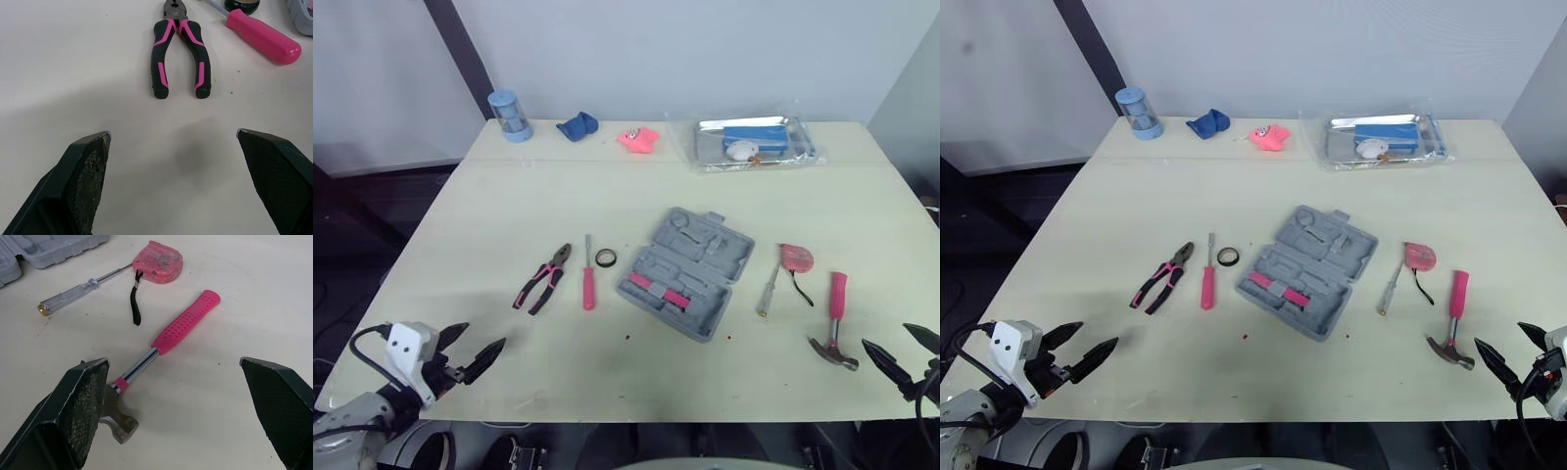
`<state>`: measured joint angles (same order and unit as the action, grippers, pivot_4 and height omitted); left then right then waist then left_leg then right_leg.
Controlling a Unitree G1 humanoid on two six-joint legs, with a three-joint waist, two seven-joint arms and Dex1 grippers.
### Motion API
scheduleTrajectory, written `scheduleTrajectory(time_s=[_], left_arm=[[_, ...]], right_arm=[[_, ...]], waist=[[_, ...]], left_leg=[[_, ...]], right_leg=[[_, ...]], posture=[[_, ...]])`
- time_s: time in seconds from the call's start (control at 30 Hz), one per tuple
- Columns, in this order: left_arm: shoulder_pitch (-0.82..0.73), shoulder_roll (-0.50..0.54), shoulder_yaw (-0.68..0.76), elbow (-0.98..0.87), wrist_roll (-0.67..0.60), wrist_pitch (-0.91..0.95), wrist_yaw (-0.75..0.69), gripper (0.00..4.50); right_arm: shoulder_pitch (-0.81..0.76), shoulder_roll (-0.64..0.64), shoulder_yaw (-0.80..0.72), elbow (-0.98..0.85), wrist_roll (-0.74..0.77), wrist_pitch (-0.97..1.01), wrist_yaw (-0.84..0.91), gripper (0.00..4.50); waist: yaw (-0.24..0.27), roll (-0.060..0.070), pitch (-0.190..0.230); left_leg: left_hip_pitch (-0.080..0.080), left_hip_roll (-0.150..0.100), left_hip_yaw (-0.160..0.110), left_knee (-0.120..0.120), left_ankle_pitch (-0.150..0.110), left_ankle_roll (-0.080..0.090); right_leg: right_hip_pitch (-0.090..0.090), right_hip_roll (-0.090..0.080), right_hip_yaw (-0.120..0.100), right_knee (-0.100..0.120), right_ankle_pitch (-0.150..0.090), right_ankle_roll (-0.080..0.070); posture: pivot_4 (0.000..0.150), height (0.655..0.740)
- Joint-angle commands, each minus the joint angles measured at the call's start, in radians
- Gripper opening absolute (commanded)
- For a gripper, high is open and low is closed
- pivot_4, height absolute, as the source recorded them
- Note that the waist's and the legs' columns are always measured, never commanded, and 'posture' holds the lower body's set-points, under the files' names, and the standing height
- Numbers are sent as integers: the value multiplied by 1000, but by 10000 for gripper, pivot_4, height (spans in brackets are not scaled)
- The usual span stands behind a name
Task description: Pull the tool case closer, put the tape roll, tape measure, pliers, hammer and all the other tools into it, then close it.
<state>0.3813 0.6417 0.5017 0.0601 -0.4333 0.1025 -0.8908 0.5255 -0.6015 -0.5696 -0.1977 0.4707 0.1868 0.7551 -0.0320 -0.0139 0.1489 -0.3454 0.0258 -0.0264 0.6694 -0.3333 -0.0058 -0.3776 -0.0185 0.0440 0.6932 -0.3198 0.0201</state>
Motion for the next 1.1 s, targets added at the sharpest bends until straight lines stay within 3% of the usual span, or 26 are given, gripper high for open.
scheduleTrajectory(time_s=[0.03,0.43,0.8,0.97,1.1], left_arm=[[3,0,24,2,-7,-13,2,44079],[-19,16,32,17,-12,-5,7,44079],[-35,32,31,8,-15,11,3,44079],[-107,68,25,19,-26,37,-13,44079],[-297,135,-27,91,-14,71,-43,44079]], right_arm=[[7,-5,-42,-11,9,-16,7,45000],[14,7,-42,31,0,-56,25,45000],[18,6,-41,-40,13,-32,3,45000],[-7,-2,-28,-95,31,-8,4,45000],[-83,-19,23,-206,40,94,-64,45000]], waist=[[0,0,0],[0,0,0],[0,0,0],[2,0,0],[6,0,0]], left_leg=[[0,0,0,0,0,0],[0,0,0,0,0,0],[0,0,0,0,0,0],[0,0,-2,0,0,0],[0,-1,-4,1,1,-2]], right_leg=[[0,0,0,0,0,0],[0,0,0,0,0,0],[0,0,0,0,0,0],[0,0,-1,0,0,0],[1,0,-3,1,0,0]], posture=[[1500,7400],[1500,7400],[1500,7400],[1500,7400],[1500,7400]])
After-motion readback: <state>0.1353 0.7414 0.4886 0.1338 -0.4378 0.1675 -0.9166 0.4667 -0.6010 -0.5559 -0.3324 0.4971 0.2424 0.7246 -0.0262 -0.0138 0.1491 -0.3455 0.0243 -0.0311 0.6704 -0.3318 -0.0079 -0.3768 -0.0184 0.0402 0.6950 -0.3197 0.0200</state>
